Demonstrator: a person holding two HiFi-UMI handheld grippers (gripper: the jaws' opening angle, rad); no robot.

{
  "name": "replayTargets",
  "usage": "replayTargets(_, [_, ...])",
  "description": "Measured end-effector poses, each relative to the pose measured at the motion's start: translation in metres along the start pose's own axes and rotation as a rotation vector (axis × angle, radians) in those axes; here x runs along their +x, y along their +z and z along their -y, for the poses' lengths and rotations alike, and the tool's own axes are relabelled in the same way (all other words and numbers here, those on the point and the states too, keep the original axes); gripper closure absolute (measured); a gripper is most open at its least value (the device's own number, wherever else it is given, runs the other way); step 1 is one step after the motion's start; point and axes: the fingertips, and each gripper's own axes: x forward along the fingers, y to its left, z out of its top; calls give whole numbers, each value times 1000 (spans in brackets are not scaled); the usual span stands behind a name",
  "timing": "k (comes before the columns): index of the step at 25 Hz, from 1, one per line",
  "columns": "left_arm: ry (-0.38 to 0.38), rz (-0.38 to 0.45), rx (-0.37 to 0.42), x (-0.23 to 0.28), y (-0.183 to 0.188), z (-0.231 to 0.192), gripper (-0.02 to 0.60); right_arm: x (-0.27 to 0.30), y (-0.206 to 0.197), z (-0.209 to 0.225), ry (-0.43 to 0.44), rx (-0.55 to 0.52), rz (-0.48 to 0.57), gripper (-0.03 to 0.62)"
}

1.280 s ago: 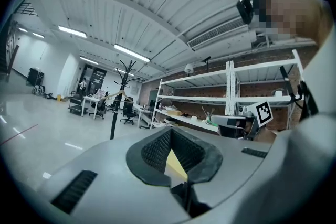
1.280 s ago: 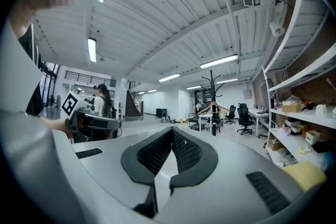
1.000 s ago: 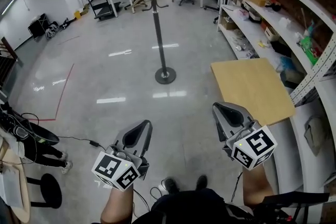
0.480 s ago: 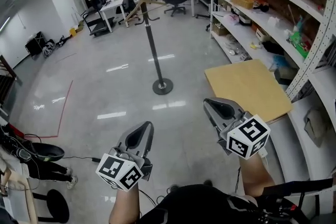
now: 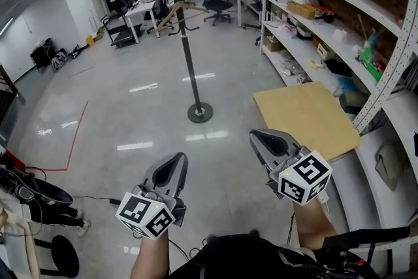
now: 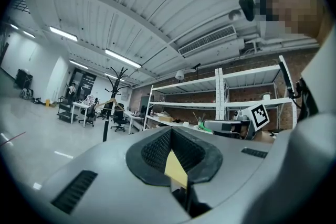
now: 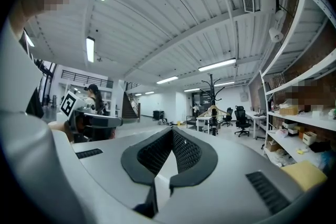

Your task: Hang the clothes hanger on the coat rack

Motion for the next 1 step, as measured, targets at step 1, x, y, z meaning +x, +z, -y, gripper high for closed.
replayTargets(1, [3, 0, 5, -1, 1, -2, 581, 1, 0, -2, 0, 1, 5, 588])
